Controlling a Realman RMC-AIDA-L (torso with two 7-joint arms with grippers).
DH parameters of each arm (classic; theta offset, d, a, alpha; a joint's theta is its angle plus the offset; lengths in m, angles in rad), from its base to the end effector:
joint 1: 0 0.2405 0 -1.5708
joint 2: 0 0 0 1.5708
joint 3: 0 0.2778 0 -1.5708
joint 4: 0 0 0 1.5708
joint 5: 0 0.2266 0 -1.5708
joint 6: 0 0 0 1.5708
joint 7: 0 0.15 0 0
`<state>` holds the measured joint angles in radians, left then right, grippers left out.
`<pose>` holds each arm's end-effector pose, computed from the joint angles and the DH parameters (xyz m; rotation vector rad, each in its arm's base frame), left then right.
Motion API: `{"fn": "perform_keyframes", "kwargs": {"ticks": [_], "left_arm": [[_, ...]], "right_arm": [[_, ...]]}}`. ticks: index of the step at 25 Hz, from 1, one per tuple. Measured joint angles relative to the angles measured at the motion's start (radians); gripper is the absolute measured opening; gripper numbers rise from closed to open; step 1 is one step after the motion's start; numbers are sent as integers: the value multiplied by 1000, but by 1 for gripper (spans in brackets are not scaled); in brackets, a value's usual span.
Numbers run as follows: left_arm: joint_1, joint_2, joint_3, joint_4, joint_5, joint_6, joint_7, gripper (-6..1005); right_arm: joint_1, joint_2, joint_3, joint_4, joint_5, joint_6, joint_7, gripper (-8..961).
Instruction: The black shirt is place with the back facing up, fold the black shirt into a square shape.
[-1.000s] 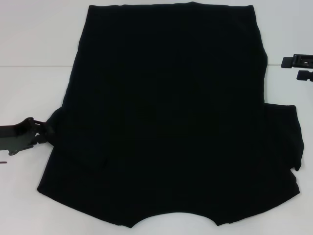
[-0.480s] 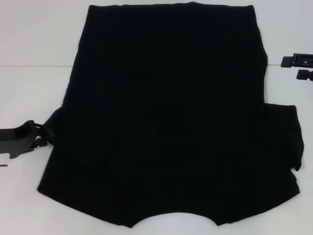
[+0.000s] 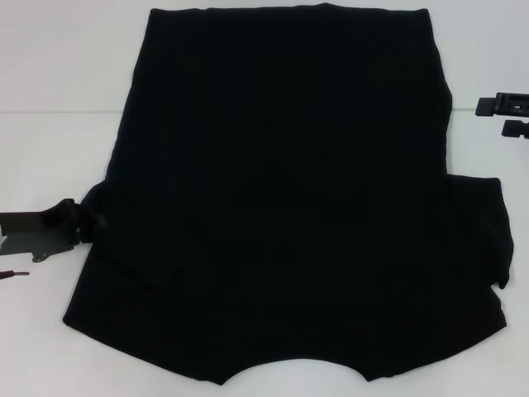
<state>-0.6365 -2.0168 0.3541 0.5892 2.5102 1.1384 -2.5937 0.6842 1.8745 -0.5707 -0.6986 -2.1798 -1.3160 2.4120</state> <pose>-0.3743 0.4003 0.0241 -1.6040 -2.0507 -0.5169 0.3008 0.4489 0.1050 -2.0298 1.6230 0.6488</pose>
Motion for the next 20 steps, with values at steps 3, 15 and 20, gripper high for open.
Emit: {"fn": "perform_keyframes", "kwargs": {"ticks": [3, 15, 20], "left_arm": [[-5, 1, 9, 0, 2, -1, 5, 290], [-6, 3, 29, 5, 3, -10, 14, 107], [-26, 4, 29, 8, -6, 16, 18, 19]], "right_arm": [[-1, 0, 0, 0, 0, 0, 0, 853], [-3, 0, 0, 1, 0, 0, 1, 853], [-2, 0, 0, 1, 0, 0, 1, 853]]}}
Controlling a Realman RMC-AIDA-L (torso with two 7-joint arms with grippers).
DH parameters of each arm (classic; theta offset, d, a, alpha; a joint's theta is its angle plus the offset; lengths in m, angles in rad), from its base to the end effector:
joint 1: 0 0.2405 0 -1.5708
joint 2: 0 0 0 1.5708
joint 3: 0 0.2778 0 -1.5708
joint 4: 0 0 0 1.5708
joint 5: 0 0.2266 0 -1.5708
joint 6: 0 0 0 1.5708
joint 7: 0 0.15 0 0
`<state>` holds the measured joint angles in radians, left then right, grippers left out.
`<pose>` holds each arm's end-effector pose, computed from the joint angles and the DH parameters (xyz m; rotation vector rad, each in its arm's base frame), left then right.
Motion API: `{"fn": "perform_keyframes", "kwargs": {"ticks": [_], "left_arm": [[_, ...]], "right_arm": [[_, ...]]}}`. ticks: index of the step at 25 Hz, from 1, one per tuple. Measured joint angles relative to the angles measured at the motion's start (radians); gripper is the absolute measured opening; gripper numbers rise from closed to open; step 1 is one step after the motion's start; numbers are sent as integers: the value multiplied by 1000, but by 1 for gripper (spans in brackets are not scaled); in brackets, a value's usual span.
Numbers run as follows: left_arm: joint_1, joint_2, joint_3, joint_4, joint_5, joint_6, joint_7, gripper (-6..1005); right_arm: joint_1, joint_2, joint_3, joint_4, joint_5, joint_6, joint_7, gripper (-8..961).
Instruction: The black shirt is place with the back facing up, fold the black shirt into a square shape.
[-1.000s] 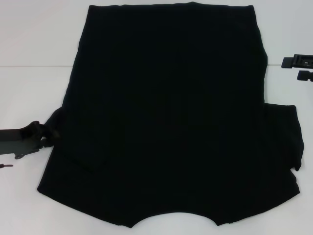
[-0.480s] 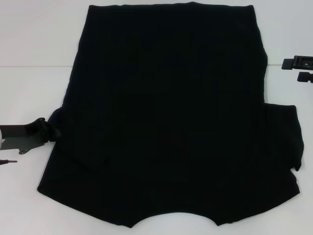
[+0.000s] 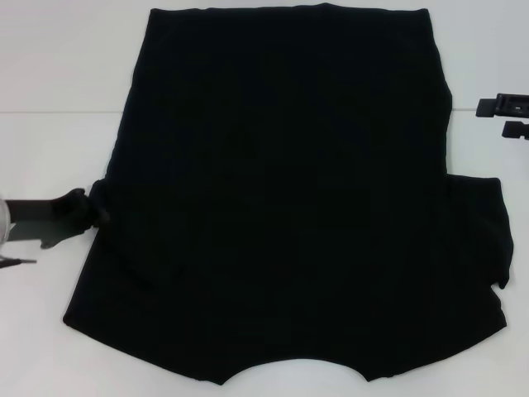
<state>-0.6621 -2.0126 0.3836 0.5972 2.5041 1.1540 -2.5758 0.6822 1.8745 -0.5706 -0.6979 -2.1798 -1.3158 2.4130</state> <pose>-0.3606 0.4105 0.0251 -1.6827 -2.0050 -0.4975 0.3018 0.4482 0.1049 -2.0270 1.6267 0.6486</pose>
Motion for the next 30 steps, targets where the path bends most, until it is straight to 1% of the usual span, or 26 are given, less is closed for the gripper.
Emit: {"fn": "perform_keyframes", "kwargs": {"ticks": [5, 9, 16, 23, 26, 29, 30], "left_arm": [[-50, 0, 1, -10, -1, 5, 6, 20], [-88, 5, 2, -36, 0, -12, 5, 20], [-139, 4, 0, -90, -1, -90, -3, 20], [-175, -5, 2, -146, -2, -180, -1, 19], [-177, -6, 2, -151, -2, -188, -2, 19], [-179, -6, 5, -157, -1, -188, 9, 33], [-180, -6, 11, -158, -1, -188, 12, 70]], "right_arm": [[2, 0, 0, 0, 0, 0, 0, 854], [3, 0, 0, 0, 0, 0, 0, 854], [7, 0, 0, 1, 0, 0, 0, 853], [8, 0, 0, 2, 0, 0, 0, 852], [9, 0, 0, 4, 0, 0, 0, 852], [10, -2, 0, 8, 0, 0, 0, 853], [10, -3, 0, 8, 0, 1, 0, 853]]}}
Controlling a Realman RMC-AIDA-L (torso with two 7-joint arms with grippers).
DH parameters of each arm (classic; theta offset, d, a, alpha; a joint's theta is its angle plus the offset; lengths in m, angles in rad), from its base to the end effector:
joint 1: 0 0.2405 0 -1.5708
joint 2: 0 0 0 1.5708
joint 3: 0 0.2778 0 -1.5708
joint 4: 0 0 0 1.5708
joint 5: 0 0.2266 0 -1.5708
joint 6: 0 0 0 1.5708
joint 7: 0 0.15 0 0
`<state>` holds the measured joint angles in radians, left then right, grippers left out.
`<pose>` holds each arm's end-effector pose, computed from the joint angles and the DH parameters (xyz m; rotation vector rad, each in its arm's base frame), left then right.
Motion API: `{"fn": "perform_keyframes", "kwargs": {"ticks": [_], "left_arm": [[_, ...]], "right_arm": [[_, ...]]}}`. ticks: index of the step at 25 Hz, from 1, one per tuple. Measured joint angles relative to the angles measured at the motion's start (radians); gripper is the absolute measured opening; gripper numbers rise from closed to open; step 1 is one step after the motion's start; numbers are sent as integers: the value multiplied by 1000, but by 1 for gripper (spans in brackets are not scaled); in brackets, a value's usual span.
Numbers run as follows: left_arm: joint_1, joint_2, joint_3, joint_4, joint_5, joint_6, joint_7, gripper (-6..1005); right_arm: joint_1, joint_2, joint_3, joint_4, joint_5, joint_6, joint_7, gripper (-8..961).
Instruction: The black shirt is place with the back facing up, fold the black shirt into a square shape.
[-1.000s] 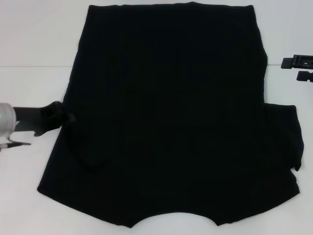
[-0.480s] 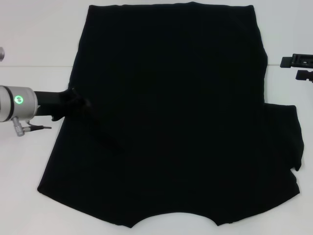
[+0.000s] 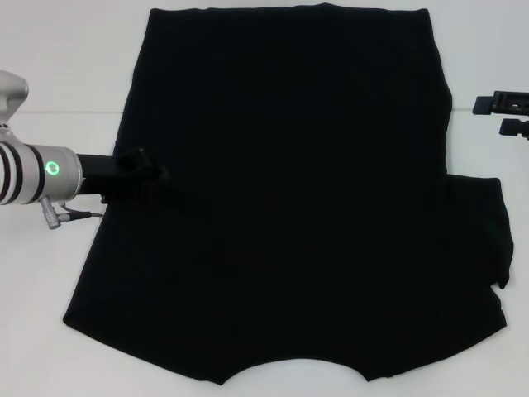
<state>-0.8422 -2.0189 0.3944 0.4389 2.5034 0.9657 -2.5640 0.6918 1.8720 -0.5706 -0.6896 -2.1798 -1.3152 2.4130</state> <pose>-0.3018 0.4648 -0.0102 -1.7637 -1.9128 -0.5200 0.2988 0.4507 0.1043 -2.0341 1.6256 0.6508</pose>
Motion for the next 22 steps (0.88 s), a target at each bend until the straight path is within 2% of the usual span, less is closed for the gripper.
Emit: {"fn": "perform_keyframes", "kwargs": {"ticks": [4, 7, 11, 13, 17, 19, 22], "left_arm": [[-15, -7, 75, 5, -2, 34, 25, 220], [-16, -9, 80, 21, -2, 73, 27, 320], [22, -9, 75, 102, -10, 200, 30, 453], [53, -2, 71, 144, -27, 282, 65, 477], [129, 13, 35, 214, -76, 464, 267, 526], [158, 10, -7, 237, -83, 520, 404, 550], [201, -7, -51, 252, -123, 561, 605, 572]], "right_arm": [[2, -1, 0, 0, 0, 4, 0, 853], [3, -1, 0, 1, 0, 5, 0, 853], [3, -1, -6, 1, 0, -3, 0, 854], [3, -4, -8, 1, -1, -19, 0, 854], [1, -16, -8, 2, -27, -51, 6, 853], [-3, -22, -8, 2, -43, -61, 15, 853], [-9, -31, -7, 2, -63, -75, 26, 852]]}}
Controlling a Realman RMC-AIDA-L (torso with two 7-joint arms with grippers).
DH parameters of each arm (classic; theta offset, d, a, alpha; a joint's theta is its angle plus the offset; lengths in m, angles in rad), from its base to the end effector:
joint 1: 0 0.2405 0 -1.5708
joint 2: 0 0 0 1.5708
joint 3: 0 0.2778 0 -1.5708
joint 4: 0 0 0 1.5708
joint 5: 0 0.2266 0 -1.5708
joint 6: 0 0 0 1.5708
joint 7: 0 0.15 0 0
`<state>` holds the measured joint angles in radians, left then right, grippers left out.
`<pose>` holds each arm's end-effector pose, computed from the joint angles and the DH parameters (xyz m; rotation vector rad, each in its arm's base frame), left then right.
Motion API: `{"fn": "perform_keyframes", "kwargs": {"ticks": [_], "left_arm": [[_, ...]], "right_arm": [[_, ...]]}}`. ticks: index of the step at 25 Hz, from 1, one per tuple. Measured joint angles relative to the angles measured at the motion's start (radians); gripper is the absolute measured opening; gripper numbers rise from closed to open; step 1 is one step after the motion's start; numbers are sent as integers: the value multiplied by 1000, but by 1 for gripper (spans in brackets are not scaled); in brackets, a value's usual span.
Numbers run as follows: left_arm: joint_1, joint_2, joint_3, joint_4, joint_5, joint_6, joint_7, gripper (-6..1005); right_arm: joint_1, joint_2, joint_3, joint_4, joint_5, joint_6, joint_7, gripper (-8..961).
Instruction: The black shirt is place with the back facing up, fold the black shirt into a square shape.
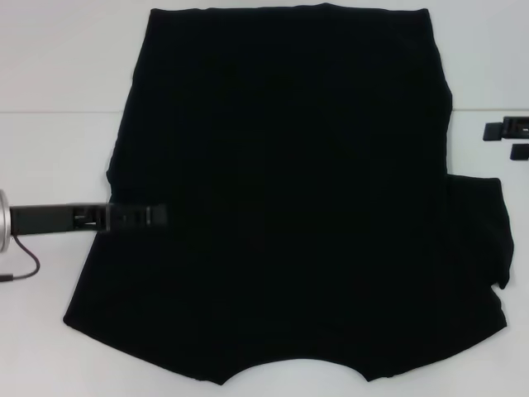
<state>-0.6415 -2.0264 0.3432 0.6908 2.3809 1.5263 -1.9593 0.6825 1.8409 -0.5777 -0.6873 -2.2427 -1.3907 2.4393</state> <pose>-0.3170 0.3855 0.0324 -2.3942 -1.4050 -0.5713 0.3084 0.4386 0.1103 -2.0701 1.6792 0.5433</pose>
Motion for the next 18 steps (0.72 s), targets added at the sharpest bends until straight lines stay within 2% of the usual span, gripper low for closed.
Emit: {"fn": "perform_keyframes", "kwargs": {"ticks": [2, 4, 6, 7, 8, 13, 18], "left_arm": [[31, -17, -5, 4, -54, 36, 149, 569], [63, -43, -2, 14, -102, 82, 322, 574], [79, -60, 0, 18, -113, 95, 417, 580], [83, -64, 1, 17, -111, 93, 437, 582], [84, -65, 1, 15, -108, 91, 442, 585], [82, -55, -1, 14, -103, 108, 403, 721], [81, -50, -10, 16, -109, 97, 373, 704]], "right_arm": [[-6, -5, 0, 0, -5, -17, 1, 853], [-12, -14, -1, 0, -7, -40, 3, 853], [-19, -29, -1, 0, -16, -71, 18, 853], [-19, -29, -1, 0, -16, -71, 18, 853], [-21, -33, 1, -2, -26, -87, 25, 854], [-31, -58, 8, -11, -98, -172, 60, 853], [-47, -71, 8, -15, -141, -237, 78, 852]]}}
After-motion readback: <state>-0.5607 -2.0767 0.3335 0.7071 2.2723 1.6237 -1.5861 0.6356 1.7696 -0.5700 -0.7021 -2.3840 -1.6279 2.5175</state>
